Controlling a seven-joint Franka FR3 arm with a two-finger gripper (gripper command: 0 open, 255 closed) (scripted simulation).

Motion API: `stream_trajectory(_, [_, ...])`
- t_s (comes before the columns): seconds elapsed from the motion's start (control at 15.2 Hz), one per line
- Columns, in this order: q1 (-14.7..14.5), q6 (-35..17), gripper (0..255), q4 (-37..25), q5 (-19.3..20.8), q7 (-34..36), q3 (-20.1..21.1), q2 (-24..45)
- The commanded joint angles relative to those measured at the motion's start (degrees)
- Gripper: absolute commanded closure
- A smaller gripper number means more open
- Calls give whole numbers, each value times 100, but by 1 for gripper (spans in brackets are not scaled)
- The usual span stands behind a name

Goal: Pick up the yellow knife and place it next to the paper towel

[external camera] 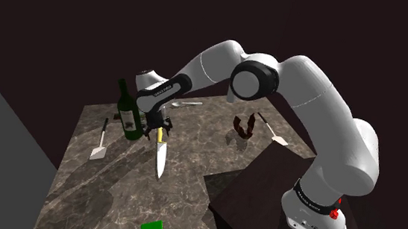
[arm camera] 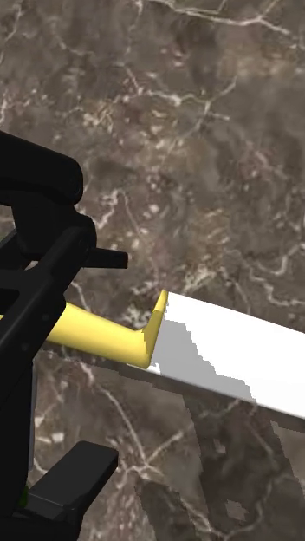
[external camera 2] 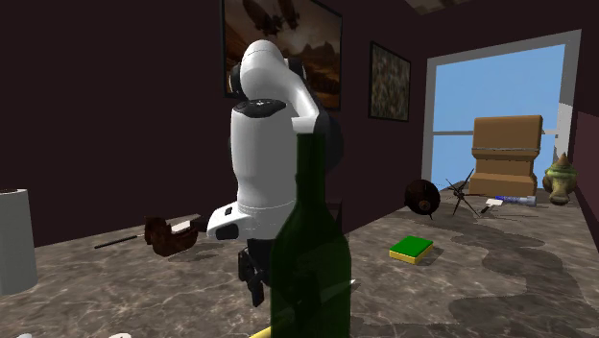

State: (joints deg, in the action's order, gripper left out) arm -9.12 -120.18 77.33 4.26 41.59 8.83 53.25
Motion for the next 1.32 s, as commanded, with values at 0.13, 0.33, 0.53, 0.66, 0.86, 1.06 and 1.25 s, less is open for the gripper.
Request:
stream_trajectory(0.13, [-5,-152,0,70,9,6,-9,81])
stream_trajectory(0.33, [-5,-152,0,69,9,6,-9,81])
stream_trajectory(0.53, [-5,-152,0,69,9,6,-9,81])
stream_trajectory(0.66, [-5,-152,255,69,9,6,-9,81])
stream_trajectory(0.86, [-5,-151,255,70,9,6,-9,80])
stream_trajectory(1.06, [-5,-152,255,69,9,7,-9,81])
stream_trajectory(1.25, [0,-116,255,91,5,7,-4,23])
